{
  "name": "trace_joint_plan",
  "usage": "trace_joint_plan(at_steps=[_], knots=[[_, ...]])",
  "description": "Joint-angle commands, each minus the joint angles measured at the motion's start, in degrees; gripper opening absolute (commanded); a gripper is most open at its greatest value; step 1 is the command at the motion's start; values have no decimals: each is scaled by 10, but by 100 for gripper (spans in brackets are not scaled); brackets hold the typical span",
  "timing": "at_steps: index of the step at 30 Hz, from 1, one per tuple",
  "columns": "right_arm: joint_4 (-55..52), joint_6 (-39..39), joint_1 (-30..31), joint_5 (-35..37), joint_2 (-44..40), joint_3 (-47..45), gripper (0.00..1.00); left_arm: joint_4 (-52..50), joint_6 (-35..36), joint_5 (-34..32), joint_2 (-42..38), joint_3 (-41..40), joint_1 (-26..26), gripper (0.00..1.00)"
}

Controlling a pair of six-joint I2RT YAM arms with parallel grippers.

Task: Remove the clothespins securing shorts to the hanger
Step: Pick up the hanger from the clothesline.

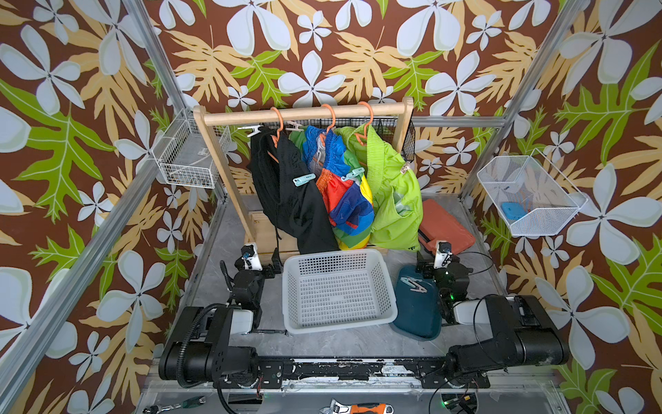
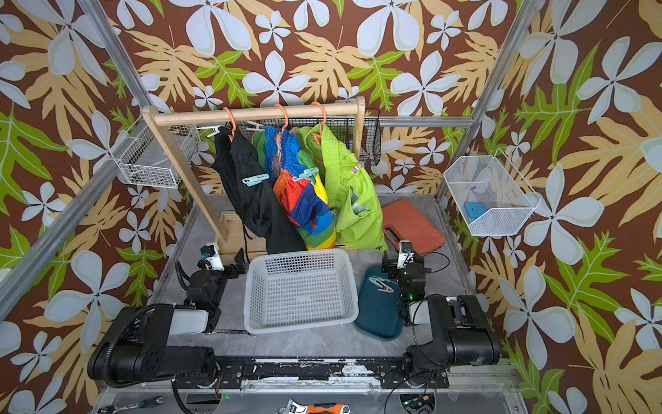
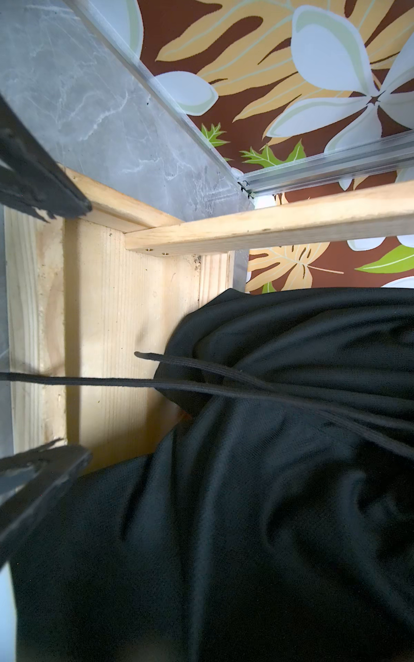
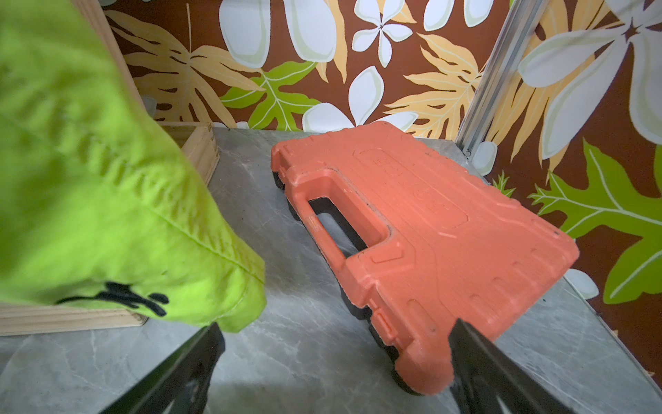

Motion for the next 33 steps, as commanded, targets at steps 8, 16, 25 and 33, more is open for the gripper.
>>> trace_joint_plan(at_steps=[8, 16, 25, 33], knots=[[10, 2, 0, -2, 0, 3, 100, 28, -1, -11, 0, -3, 1, 100], [10, 2, 0, -2, -1, 2, 100, 15, -4, -27, 0, 3, -3, 100], [-277, 29, 3, 85, -78, 144, 100, -76, -21, -162, -96, 13, -30, 100], [-535, 184, 7, 160, -175, 299, 100, -323, -120, -404, -290, 87, -119, 100]])
